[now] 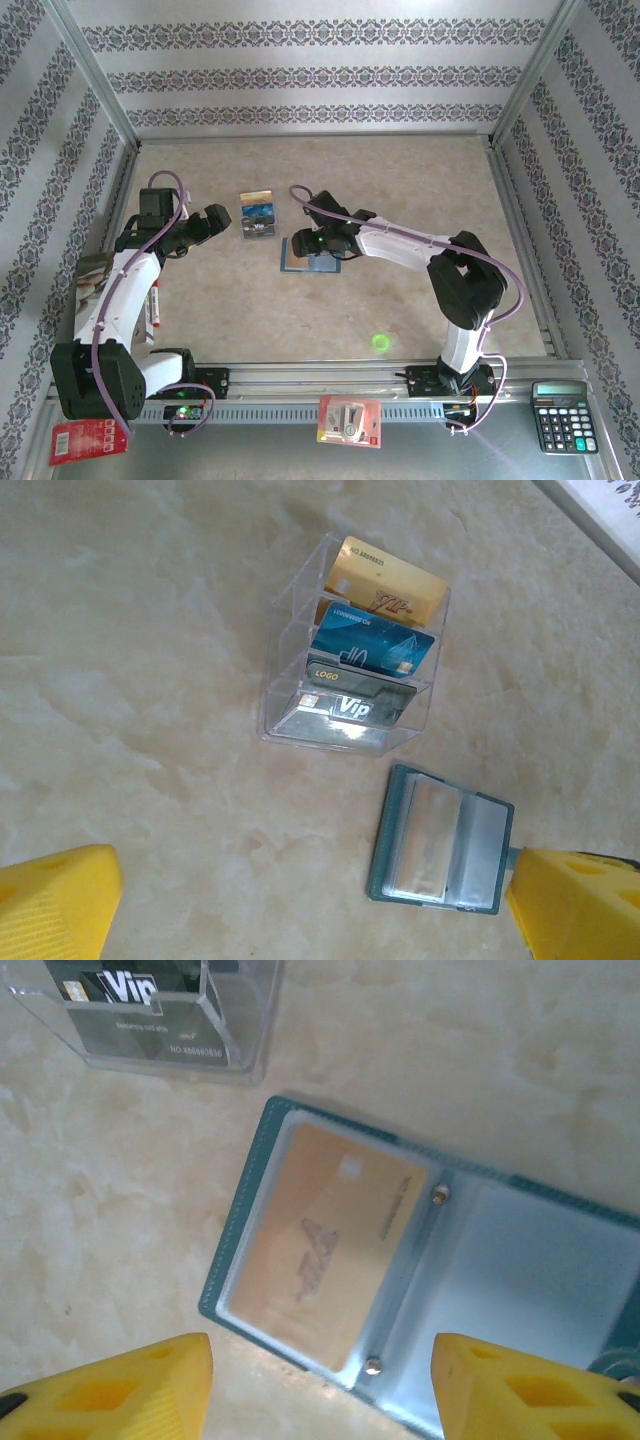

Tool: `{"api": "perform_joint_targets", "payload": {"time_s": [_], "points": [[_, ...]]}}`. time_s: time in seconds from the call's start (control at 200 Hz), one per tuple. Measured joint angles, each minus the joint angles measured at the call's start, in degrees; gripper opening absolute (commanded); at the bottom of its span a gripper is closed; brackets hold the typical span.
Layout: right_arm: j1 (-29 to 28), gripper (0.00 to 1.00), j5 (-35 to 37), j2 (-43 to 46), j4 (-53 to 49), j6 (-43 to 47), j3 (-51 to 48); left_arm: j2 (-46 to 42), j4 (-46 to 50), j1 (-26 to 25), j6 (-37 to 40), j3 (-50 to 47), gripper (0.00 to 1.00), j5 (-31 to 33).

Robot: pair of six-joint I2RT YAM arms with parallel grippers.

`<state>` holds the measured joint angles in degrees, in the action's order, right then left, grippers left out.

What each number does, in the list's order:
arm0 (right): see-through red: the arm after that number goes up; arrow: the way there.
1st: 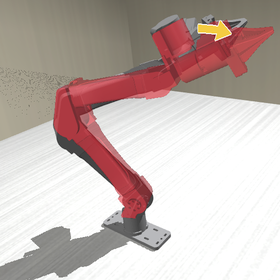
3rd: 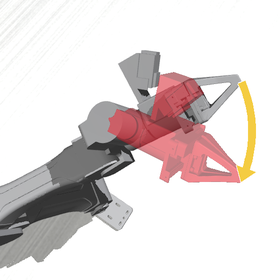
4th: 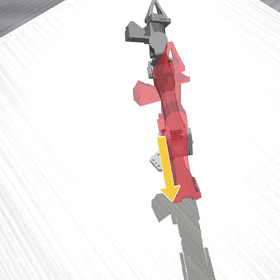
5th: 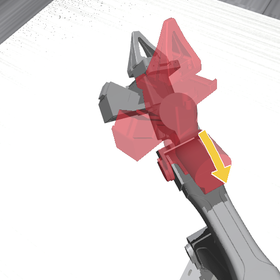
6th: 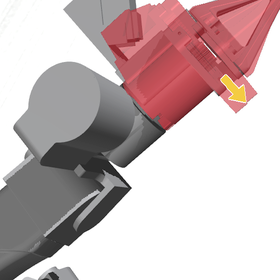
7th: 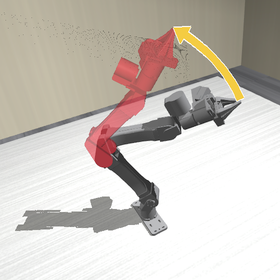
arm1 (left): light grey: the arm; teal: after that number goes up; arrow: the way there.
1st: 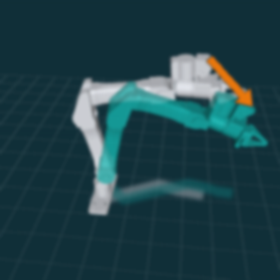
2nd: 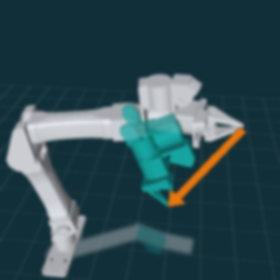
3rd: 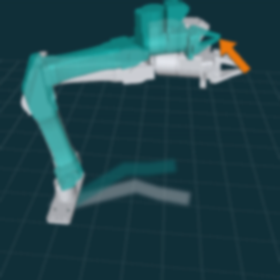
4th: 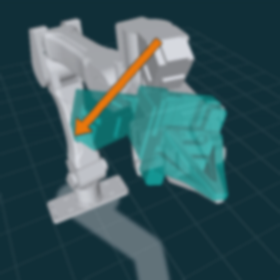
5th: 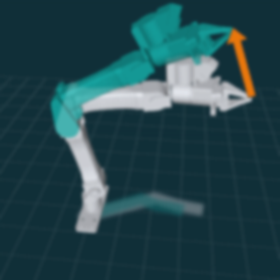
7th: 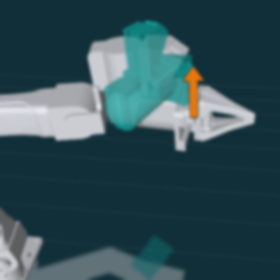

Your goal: Take the credit cards out of the card holder

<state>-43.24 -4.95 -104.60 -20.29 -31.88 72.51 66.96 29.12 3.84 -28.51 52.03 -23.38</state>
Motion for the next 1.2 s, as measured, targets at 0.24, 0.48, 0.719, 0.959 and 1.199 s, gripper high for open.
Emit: {"api": "perform_joint_targets", "payload": {"time_s": [0.24,0.48,0.719,0.959,1.199], "points": [[-2.5,0.60,5.4,-7.0,-4.2,-5.0,5.6,0.2,0.0,0.0,-0.1,-0.3,1.00,-0.6],[-2.5,0.60,9.0,-9.4,-8.9,-5.9,8.4,1.2,-0.3,0.0,-0.2,-0.3,1.00,-2.5],[-2.5,0.60,10.0,-12.9,-11.8,-5.6,10.3,4.7,-1.6,0.0,-0.4,-0.4,0.97,-6.4],[-1.3,0.57,10.1,-12.9,-12.8,-4.3,10.2,8.7,-1.9,-1.7,-0.6,-0.4,0.96,-9.8],[-0.5,0.50,9.2,-12.7,-11.5,-3.8,9.0,13.0,-4.6,-7.5,-3.1,-0.4,0.80,-11.0]]}}
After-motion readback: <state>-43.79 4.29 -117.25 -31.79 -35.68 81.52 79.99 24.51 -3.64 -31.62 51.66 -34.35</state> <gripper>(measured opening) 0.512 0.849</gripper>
